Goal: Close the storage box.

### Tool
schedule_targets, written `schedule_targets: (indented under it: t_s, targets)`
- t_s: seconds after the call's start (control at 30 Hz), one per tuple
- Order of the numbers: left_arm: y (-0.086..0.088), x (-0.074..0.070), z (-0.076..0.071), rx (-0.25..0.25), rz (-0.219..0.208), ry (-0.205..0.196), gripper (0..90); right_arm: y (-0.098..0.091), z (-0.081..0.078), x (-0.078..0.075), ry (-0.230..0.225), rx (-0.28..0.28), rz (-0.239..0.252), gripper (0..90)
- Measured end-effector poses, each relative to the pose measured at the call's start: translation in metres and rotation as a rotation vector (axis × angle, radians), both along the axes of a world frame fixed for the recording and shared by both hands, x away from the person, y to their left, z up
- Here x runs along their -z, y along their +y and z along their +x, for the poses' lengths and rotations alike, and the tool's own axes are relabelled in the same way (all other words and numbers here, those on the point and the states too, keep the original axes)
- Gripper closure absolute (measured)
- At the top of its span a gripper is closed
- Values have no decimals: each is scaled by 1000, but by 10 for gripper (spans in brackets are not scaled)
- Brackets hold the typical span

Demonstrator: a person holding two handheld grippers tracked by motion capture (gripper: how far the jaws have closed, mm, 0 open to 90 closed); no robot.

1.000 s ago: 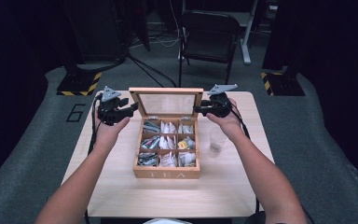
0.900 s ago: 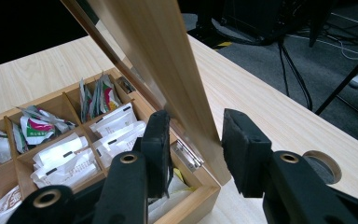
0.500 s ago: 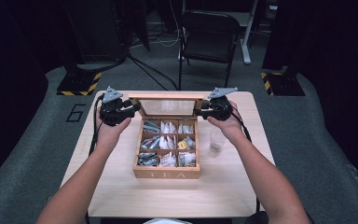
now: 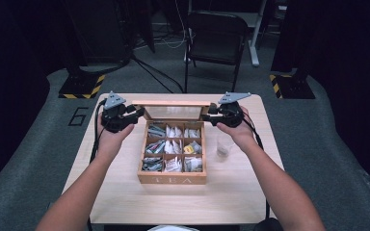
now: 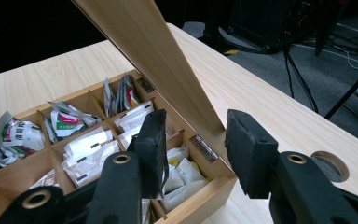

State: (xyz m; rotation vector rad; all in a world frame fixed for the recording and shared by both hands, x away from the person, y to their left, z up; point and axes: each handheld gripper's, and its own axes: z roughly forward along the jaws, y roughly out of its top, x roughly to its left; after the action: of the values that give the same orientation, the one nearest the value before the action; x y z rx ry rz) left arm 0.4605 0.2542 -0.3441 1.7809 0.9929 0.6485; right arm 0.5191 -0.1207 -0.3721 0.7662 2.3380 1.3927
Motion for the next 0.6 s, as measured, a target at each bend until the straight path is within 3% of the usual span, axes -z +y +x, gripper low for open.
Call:
schedule_targets:
  t_s: [0.33, 0.6]
  targets:
    - [2, -1, -17, 23, -9, -21, 600, -1, -16, -11, -28, -32, 7, 567]
    - [4, 5, -27, 41, -9, -14, 586, -2, -32, -19, -40, -59, 22, 557]
